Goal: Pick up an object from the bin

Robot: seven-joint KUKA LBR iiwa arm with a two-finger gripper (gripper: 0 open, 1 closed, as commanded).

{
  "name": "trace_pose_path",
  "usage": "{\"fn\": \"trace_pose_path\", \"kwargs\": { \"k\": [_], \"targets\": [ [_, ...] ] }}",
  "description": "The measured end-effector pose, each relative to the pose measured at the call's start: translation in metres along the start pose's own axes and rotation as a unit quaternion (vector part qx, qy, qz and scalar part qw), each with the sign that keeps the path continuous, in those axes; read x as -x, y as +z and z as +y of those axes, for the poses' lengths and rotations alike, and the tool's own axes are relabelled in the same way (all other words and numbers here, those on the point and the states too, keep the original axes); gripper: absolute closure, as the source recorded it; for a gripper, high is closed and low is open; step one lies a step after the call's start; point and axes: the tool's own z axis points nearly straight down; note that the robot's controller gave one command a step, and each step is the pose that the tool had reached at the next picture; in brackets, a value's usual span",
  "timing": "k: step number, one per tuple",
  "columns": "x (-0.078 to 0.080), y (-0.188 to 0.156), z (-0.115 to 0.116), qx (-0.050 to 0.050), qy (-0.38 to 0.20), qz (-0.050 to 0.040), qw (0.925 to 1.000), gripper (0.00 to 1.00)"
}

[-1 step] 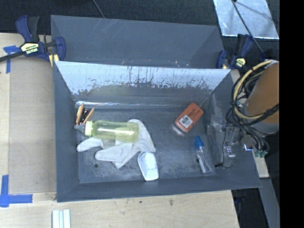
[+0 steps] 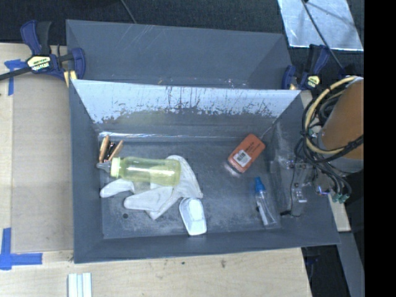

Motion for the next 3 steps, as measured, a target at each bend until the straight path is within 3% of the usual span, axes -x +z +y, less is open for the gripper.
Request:
{"fn": "trace_pose_path", "kwargs": {
  "k": [1, 2, 3],
  "targets": [
    [0.022, 0.045, 0.034, -0.001, -0.027, -0.0034, 0.9996, 0.0],
    [0.037, 0.086, 0.043, 0.001, -0.11, -0.0007, 0.994, 0.0],
    [0.058, 0.107, 0.048, 0.0, -0.014, -0.0014, 0.9999, 1.0]
  ]
}}
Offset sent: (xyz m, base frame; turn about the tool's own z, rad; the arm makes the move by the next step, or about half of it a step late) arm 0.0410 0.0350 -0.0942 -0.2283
